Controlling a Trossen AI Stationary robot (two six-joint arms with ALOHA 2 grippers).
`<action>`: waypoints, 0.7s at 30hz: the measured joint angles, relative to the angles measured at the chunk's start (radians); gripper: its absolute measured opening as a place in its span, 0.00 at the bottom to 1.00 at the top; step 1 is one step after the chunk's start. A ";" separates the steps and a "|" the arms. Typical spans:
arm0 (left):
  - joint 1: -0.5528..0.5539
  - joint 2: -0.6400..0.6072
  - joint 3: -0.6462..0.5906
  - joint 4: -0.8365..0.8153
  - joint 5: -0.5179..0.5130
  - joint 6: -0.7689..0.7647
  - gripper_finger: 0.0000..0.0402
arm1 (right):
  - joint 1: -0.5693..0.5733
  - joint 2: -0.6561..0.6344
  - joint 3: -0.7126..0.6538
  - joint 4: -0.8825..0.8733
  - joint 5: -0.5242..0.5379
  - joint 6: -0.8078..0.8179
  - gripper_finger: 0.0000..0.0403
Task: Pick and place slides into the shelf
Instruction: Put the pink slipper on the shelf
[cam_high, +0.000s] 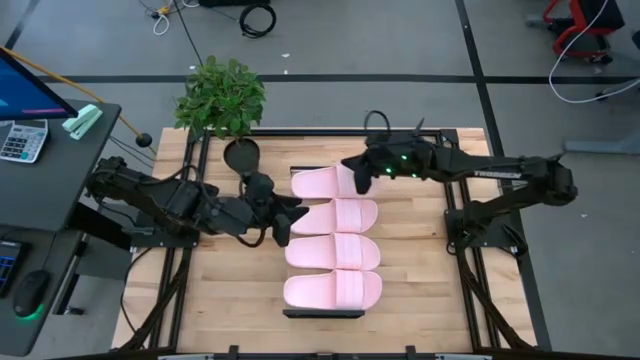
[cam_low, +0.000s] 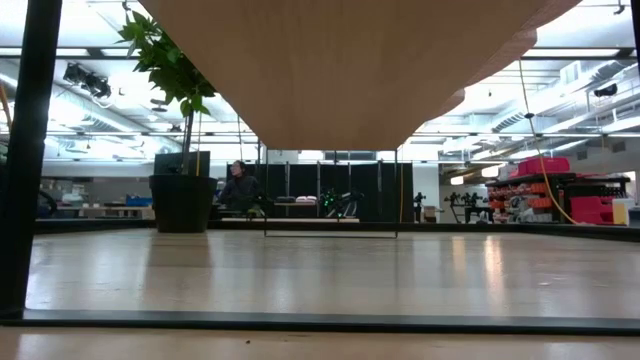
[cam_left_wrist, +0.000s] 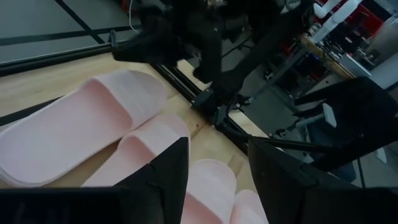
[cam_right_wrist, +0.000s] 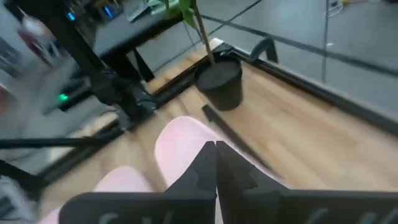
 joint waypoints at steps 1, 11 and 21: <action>0.000 0.000 0.000 0.000 0.000 0.000 0.43 | 0.000 0.027 0.046 -0.050 0.009 -0.031 0.01; 0.000 0.000 0.000 -0.003 0.000 0.013 0.43 | 0.008 0.234 0.330 -0.453 0.051 -0.161 0.00; 0.000 0.000 0.000 -0.003 0.000 0.036 0.42 | 0.009 0.259 0.333 -0.510 0.058 -0.127 0.00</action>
